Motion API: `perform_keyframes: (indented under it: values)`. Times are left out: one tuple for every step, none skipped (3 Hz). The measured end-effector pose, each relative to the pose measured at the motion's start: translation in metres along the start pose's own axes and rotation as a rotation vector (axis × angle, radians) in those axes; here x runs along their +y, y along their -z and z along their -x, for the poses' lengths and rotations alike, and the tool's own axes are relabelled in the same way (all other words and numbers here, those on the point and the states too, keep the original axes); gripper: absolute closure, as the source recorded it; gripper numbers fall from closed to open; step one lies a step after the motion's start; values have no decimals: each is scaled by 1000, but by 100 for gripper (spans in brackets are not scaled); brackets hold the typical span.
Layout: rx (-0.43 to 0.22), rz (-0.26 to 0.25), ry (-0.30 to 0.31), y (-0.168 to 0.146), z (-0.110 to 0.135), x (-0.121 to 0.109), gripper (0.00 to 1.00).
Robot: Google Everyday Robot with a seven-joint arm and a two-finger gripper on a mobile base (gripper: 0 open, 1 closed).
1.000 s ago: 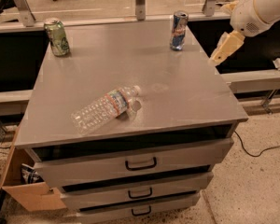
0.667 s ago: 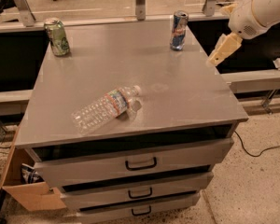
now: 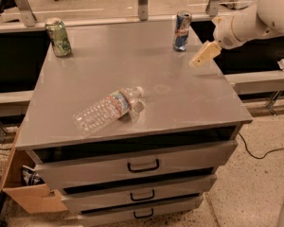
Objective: Pick redbull can
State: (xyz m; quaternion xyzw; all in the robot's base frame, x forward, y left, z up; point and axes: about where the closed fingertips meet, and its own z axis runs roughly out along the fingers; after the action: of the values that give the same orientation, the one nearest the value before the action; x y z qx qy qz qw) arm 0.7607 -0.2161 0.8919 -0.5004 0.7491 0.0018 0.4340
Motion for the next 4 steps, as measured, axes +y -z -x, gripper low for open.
perform_keyframes:
  values:
    - [-65, -65, -90, -28, -3, -24, 0]
    - [-146, -98, -182, -48, -3, -43, 0]
    - [-247, -78, -261, -66, 14, -50, 0]
    - [-320, -41, -304, -81, 33, -49, 0]
